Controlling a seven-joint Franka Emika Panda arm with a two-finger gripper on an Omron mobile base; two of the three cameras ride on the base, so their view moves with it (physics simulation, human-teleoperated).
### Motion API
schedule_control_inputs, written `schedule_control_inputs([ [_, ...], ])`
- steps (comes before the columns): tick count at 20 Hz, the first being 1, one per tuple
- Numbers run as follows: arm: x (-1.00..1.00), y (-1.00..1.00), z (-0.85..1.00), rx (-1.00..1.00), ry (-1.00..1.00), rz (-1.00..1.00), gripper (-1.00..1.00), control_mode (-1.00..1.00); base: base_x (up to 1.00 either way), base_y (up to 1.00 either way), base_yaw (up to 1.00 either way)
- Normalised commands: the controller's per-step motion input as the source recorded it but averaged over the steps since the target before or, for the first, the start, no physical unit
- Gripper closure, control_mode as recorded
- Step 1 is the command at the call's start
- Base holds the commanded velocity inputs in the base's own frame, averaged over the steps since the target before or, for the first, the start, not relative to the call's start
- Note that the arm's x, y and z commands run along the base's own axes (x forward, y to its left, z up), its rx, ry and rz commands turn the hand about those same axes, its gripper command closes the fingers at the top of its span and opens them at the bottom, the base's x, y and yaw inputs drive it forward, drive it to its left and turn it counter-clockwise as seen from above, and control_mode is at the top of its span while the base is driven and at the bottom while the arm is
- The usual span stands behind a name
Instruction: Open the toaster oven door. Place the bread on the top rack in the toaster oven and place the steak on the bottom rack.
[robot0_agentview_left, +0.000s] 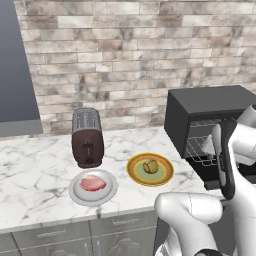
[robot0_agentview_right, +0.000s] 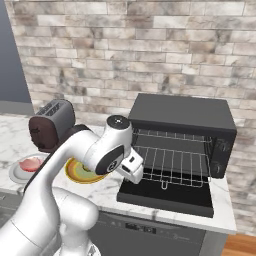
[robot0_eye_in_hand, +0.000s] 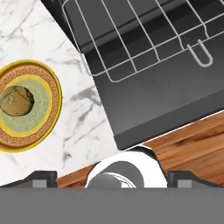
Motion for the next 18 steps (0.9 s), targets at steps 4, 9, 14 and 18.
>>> schedule_control_inputs([
  [4, 0.0, 0.4, 0.0, 0.0, 0.0, -0.03, -1.0, -1.0, 0.0, 0.0, 0.0],
  [9, 0.0, 0.52, 0.0, -0.01, 0.0, -0.05, -1.0, -1.0, 0.0, 0.0, 0.0],
  [14, 0.01, 0.58, 0.0, -0.04, 0.0, -0.07, -1.0, -1.0, 0.0, 0.0, 0.0],
  [18, 0.05, 0.61, 0.0, -0.04, 0.0, -0.05, -1.0, -1.0, 0.0, 0.0, 0.0],
])
